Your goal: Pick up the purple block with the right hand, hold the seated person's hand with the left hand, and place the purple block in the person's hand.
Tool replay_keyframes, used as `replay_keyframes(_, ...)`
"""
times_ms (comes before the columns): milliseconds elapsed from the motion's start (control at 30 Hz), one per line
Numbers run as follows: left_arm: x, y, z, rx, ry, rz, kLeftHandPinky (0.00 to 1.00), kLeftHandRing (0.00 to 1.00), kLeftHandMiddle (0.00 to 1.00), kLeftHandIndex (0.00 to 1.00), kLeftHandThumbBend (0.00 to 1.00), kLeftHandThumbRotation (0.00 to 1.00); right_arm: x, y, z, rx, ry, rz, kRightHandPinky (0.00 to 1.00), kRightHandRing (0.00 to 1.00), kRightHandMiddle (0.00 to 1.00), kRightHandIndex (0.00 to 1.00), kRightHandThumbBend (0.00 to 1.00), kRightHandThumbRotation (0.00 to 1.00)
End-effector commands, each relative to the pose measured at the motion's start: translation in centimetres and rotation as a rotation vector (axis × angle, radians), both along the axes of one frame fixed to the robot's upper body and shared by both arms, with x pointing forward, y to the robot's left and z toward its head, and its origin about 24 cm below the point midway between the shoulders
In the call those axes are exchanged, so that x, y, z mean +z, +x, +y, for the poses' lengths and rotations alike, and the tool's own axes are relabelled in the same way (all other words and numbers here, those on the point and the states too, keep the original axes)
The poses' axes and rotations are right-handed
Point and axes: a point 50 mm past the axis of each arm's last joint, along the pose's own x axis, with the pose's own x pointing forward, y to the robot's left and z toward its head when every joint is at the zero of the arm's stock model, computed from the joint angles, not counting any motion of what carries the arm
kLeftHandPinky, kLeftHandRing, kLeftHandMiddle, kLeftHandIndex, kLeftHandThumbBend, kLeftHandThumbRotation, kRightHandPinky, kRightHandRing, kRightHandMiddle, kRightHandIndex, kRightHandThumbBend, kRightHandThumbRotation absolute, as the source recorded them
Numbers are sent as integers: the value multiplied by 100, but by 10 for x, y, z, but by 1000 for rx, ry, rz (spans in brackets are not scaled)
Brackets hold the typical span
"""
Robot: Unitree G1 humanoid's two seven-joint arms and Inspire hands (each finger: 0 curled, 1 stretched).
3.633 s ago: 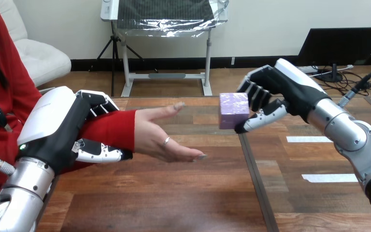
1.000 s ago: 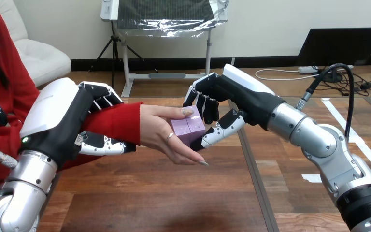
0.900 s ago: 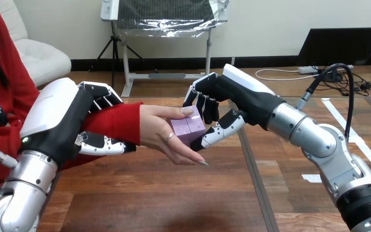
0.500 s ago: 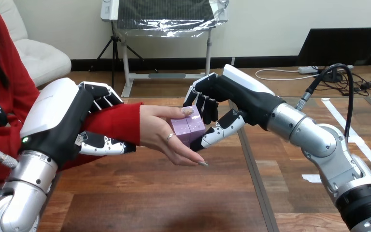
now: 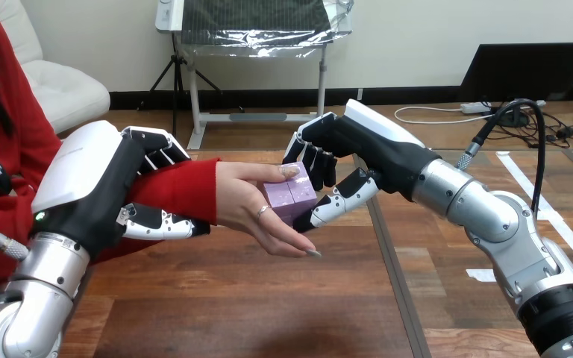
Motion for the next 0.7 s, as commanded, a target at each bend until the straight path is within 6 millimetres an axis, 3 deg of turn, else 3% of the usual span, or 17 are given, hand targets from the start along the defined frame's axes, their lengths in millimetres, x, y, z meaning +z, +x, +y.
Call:
replay_keyframes(0,23,4,-11,-44,-9,-114,38,43,47,46,84,0,15,3,2,-4,45,-51,36,42,46,47,73,0)
replay_keyframes(533,22,3,-11,-53,-23,-103,38,43,47,46,84,0,14,5,-7,-6,17,-16,47,53,58,60,68,0)
replay_keyframes(667,22,2,-11,-57,-21,-92,39,44,48,47,84,0,12,6,-11,-13,9,6,51,58,62,65,63,6)
